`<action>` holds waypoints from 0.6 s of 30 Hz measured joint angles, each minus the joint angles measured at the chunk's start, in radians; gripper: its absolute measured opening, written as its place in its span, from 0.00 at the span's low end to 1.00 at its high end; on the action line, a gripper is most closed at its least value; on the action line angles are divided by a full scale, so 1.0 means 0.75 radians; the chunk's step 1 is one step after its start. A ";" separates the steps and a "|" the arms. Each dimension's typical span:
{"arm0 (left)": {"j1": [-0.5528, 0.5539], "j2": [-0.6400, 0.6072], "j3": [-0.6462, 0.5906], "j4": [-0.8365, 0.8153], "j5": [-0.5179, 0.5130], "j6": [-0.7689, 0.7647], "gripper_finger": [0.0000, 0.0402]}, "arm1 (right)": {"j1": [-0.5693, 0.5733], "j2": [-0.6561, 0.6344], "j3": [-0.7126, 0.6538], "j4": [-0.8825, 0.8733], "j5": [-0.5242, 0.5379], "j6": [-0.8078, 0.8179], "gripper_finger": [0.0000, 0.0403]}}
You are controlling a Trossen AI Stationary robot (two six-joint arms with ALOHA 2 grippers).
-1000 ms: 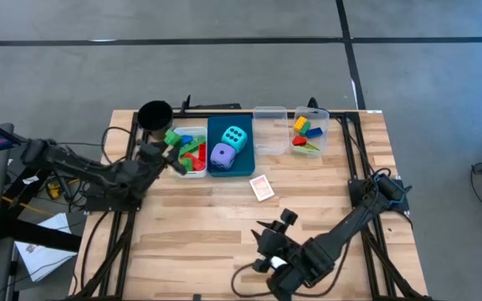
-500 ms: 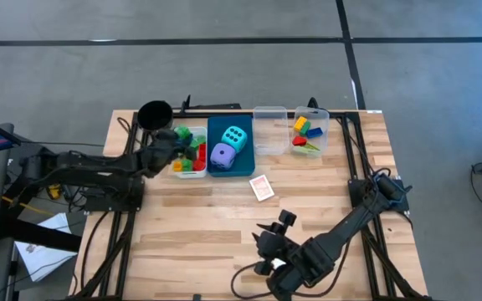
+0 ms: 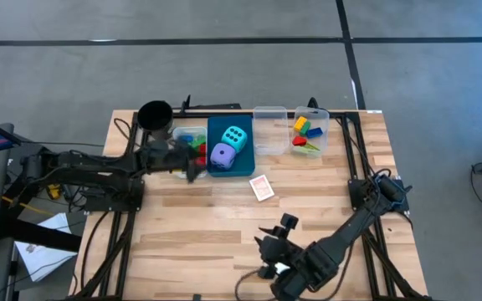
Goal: Pick & Place Toys
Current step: Put the orange game card into the left transparent bin
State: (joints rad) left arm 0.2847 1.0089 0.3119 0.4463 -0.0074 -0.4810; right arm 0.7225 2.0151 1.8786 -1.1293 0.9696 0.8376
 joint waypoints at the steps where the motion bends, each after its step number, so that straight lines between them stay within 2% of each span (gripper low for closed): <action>1: -0.041 0.000 0.000 0.040 0.116 -0.015 0.79 | 0.011 0.000 0.000 -0.003 -0.001 0.000 0.32; 3: -0.163 -0.001 0.000 0.098 0.232 -0.039 0.78 | 0.035 0.000 0.000 -0.015 -0.001 0.003 0.32; 6: -0.394 0.002 0.000 0.171 0.202 -0.007 0.76 | 0.062 0.000 0.000 -0.050 -0.004 0.089 0.32; 12: -0.825 0.103 -0.001 0.392 -0.189 0.177 0.75 | 0.076 0.000 0.000 -0.148 -0.099 0.336 0.32; 15: -0.945 0.194 0.001 0.567 -0.385 0.297 0.75 | 0.067 0.000 0.000 -0.176 -0.151 0.371 0.32; 18: -0.984 0.274 0.017 0.727 -0.503 0.399 0.75 | 0.038 0.000 0.000 -0.204 -0.177 0.339 0.32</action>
State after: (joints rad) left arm -0.4534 1.2143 0.3243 0.9915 -0.3845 -0.1818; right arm 0.7509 2.0151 1.8786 -1.2820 0.8372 1.0915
